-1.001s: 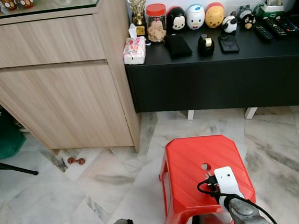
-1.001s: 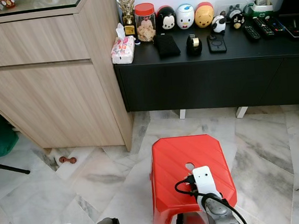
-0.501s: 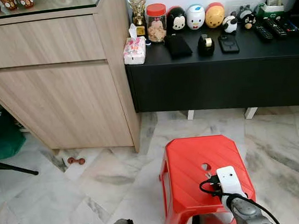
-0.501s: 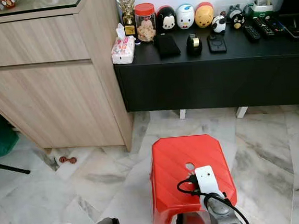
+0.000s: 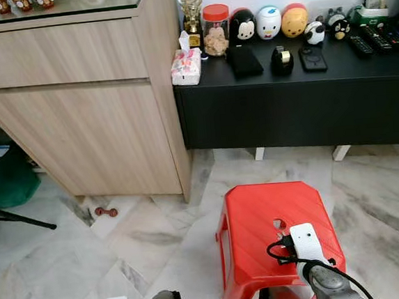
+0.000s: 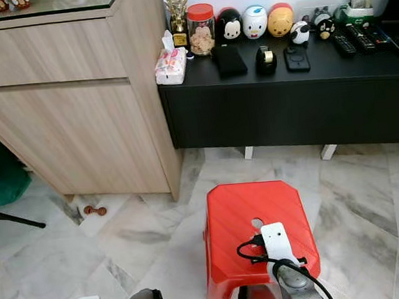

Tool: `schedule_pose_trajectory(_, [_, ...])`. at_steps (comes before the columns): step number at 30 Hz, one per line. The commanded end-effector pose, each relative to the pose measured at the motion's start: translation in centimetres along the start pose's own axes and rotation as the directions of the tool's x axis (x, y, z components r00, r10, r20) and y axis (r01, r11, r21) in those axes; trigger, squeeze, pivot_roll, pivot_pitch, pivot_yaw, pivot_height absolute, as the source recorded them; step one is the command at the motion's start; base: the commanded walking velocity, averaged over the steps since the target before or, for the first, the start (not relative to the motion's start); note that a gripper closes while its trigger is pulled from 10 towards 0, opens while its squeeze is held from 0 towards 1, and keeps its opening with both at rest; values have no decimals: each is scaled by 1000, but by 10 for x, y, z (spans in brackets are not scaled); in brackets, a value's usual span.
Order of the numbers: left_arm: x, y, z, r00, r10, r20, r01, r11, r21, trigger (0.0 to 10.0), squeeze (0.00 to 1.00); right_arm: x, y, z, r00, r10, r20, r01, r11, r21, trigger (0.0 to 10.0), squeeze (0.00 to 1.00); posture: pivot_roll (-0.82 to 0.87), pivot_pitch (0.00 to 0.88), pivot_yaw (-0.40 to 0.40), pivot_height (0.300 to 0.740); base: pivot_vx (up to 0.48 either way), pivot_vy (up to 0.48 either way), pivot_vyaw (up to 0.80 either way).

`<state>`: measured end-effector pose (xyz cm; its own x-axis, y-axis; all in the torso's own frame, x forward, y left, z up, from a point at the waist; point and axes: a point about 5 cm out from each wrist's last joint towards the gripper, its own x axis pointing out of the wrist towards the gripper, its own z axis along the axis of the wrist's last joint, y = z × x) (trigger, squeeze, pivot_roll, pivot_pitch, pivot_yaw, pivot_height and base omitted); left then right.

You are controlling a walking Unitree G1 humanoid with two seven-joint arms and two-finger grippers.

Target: Hang keys on a hook

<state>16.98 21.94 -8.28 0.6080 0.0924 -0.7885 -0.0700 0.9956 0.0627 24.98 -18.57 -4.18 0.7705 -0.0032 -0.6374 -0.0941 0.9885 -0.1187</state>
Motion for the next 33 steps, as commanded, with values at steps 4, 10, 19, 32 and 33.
schedule_pose_trajectory(4, [-1, -6, -5, 1000, -26, -15, 27, 1000, 14, 10000, 0, -2, 10, -9, 999, 24, -30, -24, 1000, 8, 0, 0, 25, 79, 6, 626, 0, 0, 0])
schedule_pose_trajectory(10, [-1, -6, -5, 1000, -28, -13, 29, 999, 18, 10000, 0, -1, 11, -7, 1000, 18, -17, -17, 1000, 11, 0, 0, 23, 72, 8, 626, 0, 0, 0])
schedule_pose_trajectory(19, [0, -6, -3, 1000, -30, -7, 30, 999, 26, 10000, 0, 1, 1, 14, 992, -64, 104, 58, 996, 63, 0, 0, 20, 61, 11, 626, 0, 0, 0])
schedule_pose_trajectory(32, [0, -8, -2, 999, -37, -5, 38, 999, 29, 10000, 0, 2, -1, 31, 977, -85, 194, 72, 995, 72, 10000, 0, 15, 60, 7, 626, 0, 0, 0])
schedule_pose_trajectory(33, [0, -8, -2, 999, -37, -5, 37, 999, 28, 10000, 0, 2, 2, 26, 984, -62, 167, 56, 997, 45, 10000, 0, 14, 60, 6, 626, 0, 0, 0])
